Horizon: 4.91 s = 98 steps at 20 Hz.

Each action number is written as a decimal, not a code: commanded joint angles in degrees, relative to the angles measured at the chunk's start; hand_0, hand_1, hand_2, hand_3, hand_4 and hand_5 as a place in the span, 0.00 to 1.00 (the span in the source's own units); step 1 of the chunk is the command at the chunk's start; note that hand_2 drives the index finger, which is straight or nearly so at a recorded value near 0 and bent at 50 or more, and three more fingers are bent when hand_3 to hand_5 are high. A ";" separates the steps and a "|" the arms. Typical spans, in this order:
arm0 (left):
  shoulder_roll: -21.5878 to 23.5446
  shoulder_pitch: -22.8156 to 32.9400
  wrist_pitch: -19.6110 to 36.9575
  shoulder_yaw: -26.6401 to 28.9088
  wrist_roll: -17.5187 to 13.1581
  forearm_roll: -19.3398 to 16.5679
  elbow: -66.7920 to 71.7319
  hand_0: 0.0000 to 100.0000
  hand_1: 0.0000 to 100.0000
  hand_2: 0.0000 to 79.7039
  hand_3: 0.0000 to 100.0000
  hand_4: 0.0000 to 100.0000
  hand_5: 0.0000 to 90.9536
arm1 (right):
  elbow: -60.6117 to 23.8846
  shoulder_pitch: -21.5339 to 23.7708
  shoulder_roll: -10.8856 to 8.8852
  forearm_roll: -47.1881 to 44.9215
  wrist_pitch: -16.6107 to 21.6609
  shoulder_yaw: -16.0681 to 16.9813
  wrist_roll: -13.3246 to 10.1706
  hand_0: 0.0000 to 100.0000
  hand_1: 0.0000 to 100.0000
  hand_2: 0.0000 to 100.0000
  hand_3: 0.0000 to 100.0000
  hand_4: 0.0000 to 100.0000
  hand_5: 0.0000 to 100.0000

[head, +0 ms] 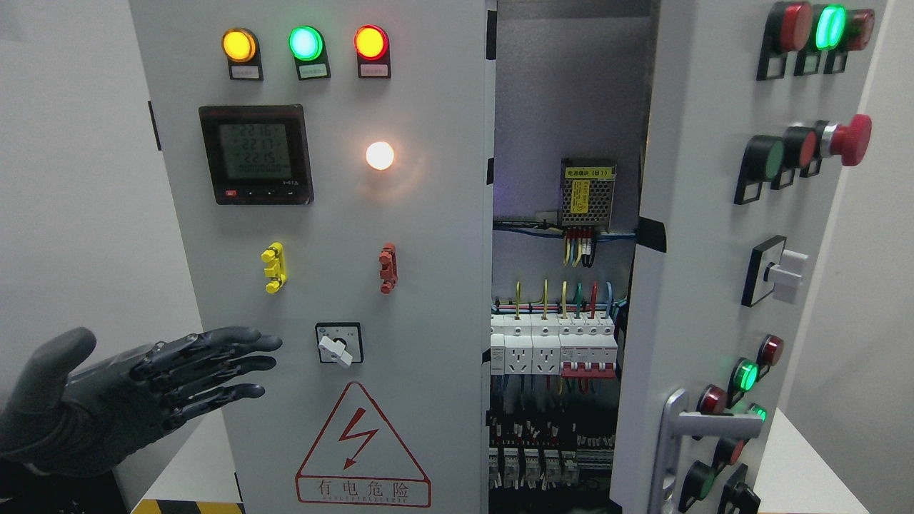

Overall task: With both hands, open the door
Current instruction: 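Raise the left hand and reach toward the gap of the ajar door, then insert the left hand fingers behind the edge of the button-covered door, then push the door outward with the left hand, swinging it wide open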

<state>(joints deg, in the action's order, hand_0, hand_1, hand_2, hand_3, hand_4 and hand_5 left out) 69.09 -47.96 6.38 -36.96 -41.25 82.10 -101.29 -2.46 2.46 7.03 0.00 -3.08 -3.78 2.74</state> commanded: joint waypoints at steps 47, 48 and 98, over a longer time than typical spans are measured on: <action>-36.83 -51.35 0.04 -53.92 8.11 27.41 9.70 0.00 0.00 0.00 0.00 0.00 0.00 | 0.00 0.00 0.00 0.70 0.00 0.00 -0.10 0.38 0.00 0.00 0.00 0.00 0.00; -37.27 -51.35 0.04 -53.92 8.11 27.59 9.70 0.00 0.00 0.00 0.00 0.00 0.00 | 0.00 0.00 0.00 0.62 0.00 0.00 -0.10 0.38 0.00 0.00 0.00 0.00 0.00; -62.05 -45.12 -0.14 -43.99 29.99 13.71 9.61 0.00 0.00 0.00 0.00 0.00 0.00 | 0.00 0.00 0.00 0.70 0.00 0.00 -0.10 0.38 0.00 0.00 0.00 0.00 0.00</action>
<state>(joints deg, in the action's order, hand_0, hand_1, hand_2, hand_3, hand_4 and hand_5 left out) 13.39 -93.96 6.08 -82.44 -12.32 97.66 -91.89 -2.46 2.46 7.03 0.00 -3.03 -3.78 2.60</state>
